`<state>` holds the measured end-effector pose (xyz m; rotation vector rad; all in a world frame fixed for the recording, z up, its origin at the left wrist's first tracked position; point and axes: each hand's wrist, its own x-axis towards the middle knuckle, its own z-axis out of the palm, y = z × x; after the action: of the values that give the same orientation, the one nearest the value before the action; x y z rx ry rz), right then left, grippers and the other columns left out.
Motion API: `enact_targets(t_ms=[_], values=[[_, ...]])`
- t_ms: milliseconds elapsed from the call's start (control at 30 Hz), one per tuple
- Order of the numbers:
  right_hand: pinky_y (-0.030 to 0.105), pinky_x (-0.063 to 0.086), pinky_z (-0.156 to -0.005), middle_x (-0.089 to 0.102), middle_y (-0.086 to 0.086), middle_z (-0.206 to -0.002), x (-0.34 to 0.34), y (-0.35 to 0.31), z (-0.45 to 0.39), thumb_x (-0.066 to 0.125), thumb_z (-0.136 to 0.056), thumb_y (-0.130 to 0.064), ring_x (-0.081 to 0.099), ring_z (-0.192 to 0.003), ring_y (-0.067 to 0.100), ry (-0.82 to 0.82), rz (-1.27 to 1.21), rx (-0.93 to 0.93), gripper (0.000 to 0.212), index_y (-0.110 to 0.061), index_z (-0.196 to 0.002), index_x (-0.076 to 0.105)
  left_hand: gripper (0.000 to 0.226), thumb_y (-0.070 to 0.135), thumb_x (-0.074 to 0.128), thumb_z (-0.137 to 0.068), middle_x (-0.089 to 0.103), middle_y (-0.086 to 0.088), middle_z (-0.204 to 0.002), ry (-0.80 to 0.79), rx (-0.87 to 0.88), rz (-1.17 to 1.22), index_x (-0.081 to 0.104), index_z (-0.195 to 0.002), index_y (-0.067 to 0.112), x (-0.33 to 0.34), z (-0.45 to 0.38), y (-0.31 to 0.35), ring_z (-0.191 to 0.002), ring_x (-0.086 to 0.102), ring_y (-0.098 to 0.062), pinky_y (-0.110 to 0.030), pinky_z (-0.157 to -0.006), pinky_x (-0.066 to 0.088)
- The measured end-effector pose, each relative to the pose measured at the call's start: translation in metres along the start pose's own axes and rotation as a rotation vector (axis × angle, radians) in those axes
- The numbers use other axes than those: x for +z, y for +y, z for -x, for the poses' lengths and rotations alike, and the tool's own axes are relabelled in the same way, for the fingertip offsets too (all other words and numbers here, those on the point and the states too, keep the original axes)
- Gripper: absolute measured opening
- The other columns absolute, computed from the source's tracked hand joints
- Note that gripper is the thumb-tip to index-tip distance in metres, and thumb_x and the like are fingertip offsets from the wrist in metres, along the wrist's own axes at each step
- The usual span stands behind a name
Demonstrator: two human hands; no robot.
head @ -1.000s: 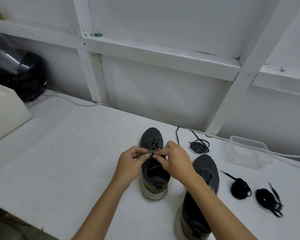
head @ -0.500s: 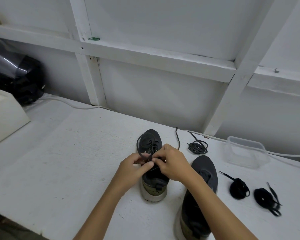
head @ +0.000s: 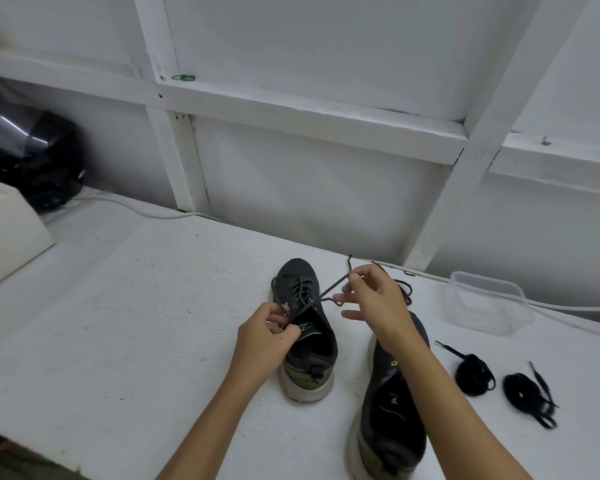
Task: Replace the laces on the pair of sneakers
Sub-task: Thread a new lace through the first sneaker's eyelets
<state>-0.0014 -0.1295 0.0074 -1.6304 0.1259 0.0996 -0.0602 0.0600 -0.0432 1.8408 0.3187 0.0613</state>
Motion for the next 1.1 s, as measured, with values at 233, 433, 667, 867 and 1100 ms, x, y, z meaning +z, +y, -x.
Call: enact_targets(t_ms=[233, 433, 667, 867, 1100], values=[[0.026, 0.043, -0.054, 0.058, -0.003, -0.060, -0.016, -0.032, -0.015, 0.050, -0.091, -0.025, 0.058, -0.060, 0.016, 0.042, -0.380, 0.091, 0.027, -0.022, -0.065, 0.057, 0.012, 0.024, 0.077, -0.084, 0.071, 0.016, -0.082, 0.087, 0.061, -0.049, 0.070, -0.086, 0.033, 0.002, 0.008, -0.001, -0.082, 0.064, 0.007, -0.006, -0.063, 0.047], [0.010, 0.035, -0.049, 0.061, -0.018, -0.059, -0.005, -0.016, -0.006, 0.067, -0.085, -0.055, 0.054, -0.056, -0.004, -0.317, 0.846, -0.204, 0.018, -0.037, -0.083, 0.071, 0.024, 0.036, 0.065, -0.094, 0.061, 0.022, -0.106, 0.060, 0.067, -0.111, 0.066, -0.117, 0.029, 0.010, 0.016, -0.002, -0.104, 0.059, 0.001, -0.025, -0.091, 0.053], [0.025, 0.044, -0.070, 0.064, -0.014, -0.085, -0.003, -0.036, -0.012, 0.064, -0.095, -0.041, 0.057, -0.078, 0.003, -0.502, 1.105, -0.201, 0.013, -0.031, -0.090, 0.071, 0.026, 0.055, 0.068, -0.083, 0.055, 0.018, -0.107, -0.122, -0.009, -0.176, 0.061, -0.099, 0.037, 0.016, 0.011, 0.017, -0.099, 0.056, 0.001, -0.024, -0.084, 0.051], [0.020, 0.042, -0.063, 0.074, -0.014, -0.091, 0.010, -0.045, -0.008, 0.051, -0.104, -0.029, 0.055, -0.066, 0.004, -0.509, 0.480, -0.145, 0.022, -0.014, -0.091, 0.062, 0.051, 0.063, 0.072, -0.072, 0.053, 0.019, -0.112, -0.111, -0.063, -0.189, 0.060, -0.113, 0.036, 0.028, 0.004, 0.023, -0.099, 0.057, 0.000, -0.031, -0.087, 0.052], [0.023, 0.041, -0.050, 0.061, -0.002, -0.066, -0.008, -0.069, -0.023, 0.057, -0.097, -0.037, 0.050, -0.057, 0.014, -0.240, -0.112, -0.097, 0.026, -0.018, -0.082, 0.050, 0.057, 0.066, 0.071, -0.073, 0.054, 0.018, -0.124, -0.189, -0.117, -0.175, 0.058, -0.123, 0.042, 0.016, 0.001, 0.017, -0.115, 0.055, -0.010, -0.042, -0.102, 0.050]])
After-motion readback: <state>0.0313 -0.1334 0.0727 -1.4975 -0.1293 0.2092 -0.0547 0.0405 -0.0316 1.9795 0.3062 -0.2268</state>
